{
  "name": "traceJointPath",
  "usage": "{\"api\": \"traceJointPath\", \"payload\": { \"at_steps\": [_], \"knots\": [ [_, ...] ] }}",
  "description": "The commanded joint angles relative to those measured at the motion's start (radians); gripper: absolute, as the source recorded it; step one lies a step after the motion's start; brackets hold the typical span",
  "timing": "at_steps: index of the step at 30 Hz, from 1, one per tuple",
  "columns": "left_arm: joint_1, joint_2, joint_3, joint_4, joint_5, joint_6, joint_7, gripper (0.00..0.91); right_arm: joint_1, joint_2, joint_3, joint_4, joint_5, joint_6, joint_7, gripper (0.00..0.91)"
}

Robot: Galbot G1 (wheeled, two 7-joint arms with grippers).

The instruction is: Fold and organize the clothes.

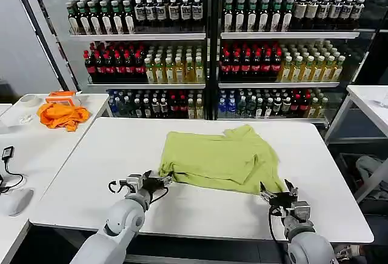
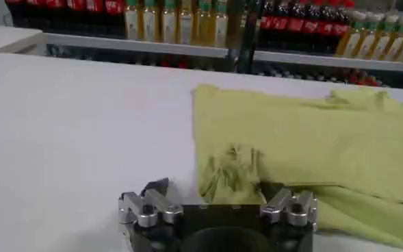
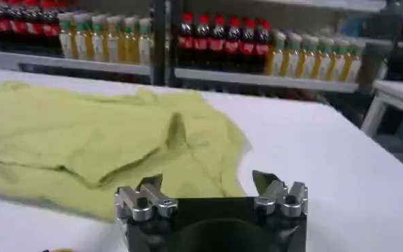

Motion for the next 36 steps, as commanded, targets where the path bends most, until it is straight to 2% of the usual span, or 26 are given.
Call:
{"api": "traceJointPath", "payload": {
  "at_steps": [1, 24, 36],
  "knots": [
    [-0.001, -0.004, 0.002, 0.019, 0.002, -0.005, 0.000, 0.040, -0.032, 0.005, 0.023, -0.005, 0.036, -0.027, 0.008, 0.000],
    [0.032, -0.017, 0.005, 0.017, -0.016, -0.007, 0.040, 0.020, -0.025, -0.001, 0.004, 0.001, 0.009, -0.005, -0.003, 0.000],
    [0.126, -0.003, -0.027, -0.096, -0.018, 0.011, 0.040, 0.020, -0.129, -0.006, 0.011, 0.108, -0.007, 0.003, 0.001, 0.000]
  ]
}}
